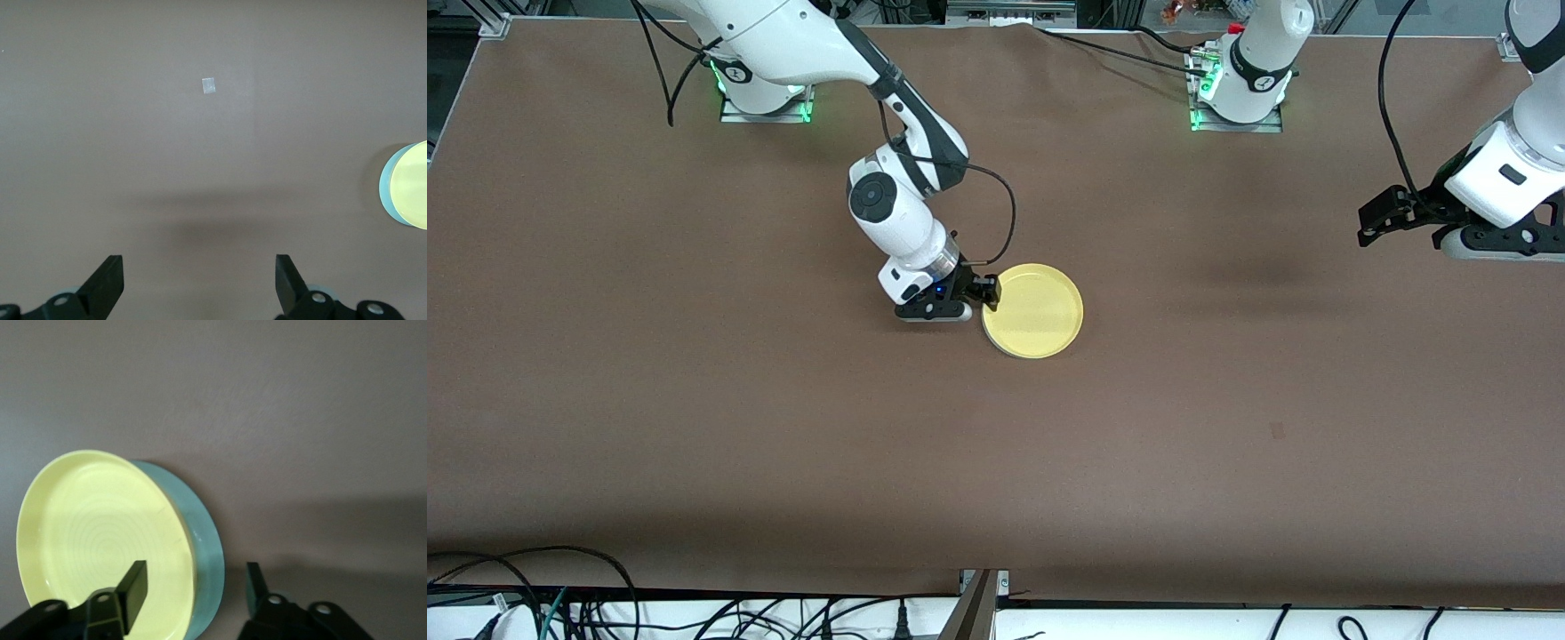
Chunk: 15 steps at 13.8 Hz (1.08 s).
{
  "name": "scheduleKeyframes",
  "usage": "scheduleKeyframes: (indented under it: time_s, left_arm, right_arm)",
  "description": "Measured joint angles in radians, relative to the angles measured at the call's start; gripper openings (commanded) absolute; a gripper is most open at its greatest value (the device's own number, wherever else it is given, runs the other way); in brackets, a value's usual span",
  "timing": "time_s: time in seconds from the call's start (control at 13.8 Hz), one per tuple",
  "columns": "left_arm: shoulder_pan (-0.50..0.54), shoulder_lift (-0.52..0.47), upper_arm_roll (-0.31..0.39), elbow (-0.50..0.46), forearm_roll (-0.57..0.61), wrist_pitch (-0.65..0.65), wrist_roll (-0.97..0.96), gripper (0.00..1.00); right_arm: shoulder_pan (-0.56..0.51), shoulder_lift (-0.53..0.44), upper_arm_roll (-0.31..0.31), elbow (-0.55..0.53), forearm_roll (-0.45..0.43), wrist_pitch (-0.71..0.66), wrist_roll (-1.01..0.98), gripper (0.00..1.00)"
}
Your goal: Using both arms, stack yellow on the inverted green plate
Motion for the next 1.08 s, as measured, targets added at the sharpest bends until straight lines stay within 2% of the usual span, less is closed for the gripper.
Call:
scheduleKeyframes:
  time_s: [0.36, 0.8, 0.94, 1.08]
  left_arm:
    - [0.002, 0.0, 0.0, -0.001, 0.0, -0.002, 0.0, 1.0]
    - [0.002, 0.0, 0.0, -0.001, 0.0, -0.009, 0.0, 1.0]
    - [0.002, 0.0, 0.0, -0.001, 0.0, -0.012, 0.0, 1.0]
    - [0.002, 0.0, 0.0, -0.001, 0.0, -0.013, 0.0, 1.0]
  right_arm:
    - [-0.003, -0.202, -0.154, 0.07, -0.03, -0.38, -0.027, 1.0]
    - [-0.003, -0.448, -0.295, 0.092, -0.049, -0.73, -0.135, 1.0]
    - [-0.004, -0.523, -0.345, 0.092, -0.089, -0.833, -0.197, 1.0]
    - [-0.004, -0.585, -0.364, 0.092, -0.166, -0.922, -0.227, 1.0]
